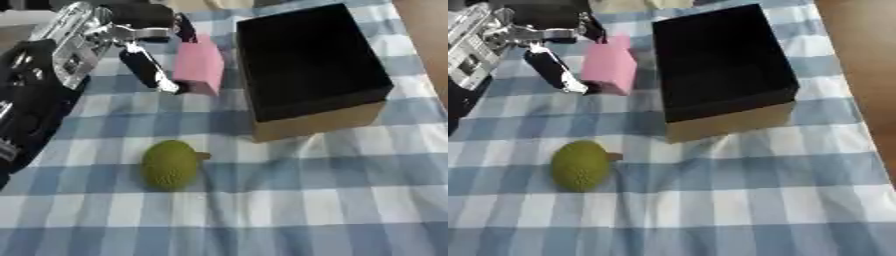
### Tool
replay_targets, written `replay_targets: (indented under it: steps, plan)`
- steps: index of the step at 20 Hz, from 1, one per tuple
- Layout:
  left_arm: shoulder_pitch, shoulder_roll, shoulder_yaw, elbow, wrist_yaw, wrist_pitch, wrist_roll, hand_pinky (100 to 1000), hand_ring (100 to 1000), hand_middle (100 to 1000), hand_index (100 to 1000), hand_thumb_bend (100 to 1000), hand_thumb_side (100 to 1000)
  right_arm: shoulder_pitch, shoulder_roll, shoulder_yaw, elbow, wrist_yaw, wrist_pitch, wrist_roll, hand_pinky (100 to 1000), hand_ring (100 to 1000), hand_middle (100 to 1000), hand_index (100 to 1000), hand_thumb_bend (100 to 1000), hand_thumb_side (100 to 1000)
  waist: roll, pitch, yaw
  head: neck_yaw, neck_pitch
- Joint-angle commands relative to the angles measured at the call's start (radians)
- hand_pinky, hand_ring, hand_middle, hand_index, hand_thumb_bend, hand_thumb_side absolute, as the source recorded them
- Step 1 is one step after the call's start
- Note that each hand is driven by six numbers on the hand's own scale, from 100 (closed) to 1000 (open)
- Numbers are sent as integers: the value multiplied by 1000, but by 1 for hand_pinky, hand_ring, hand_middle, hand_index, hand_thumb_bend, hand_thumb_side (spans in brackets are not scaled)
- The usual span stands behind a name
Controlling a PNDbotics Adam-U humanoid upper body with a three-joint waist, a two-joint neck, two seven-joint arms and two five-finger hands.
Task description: Pick up objects on the table and place them in the box.
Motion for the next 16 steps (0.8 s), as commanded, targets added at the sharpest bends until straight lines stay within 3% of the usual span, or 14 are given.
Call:
replay_targets:
  steps: [1,5,16]
  plan:
    - [-35,-2,37,-82,51,23,-16,834,727,563,609,100,325,-9,-30,-13,-10,-3,-5,-13,906,925,466,904,100,447,4,-27,0,8,6]
    - [-59,-63,70,-105,62,62,-34,836,733,568,615,100,308,-18,-34,-15,-10,-5,-8,-23,905,920,474,903,100,433,-1,-27,-6,15,12]
    - [-101,-229,143,-8,40,21,-88,847,729,570,626,100,406,-60,-39,-29,-10,-34,0,-53,904,916,493,902,100,426,-9,-20,-26,31,9]
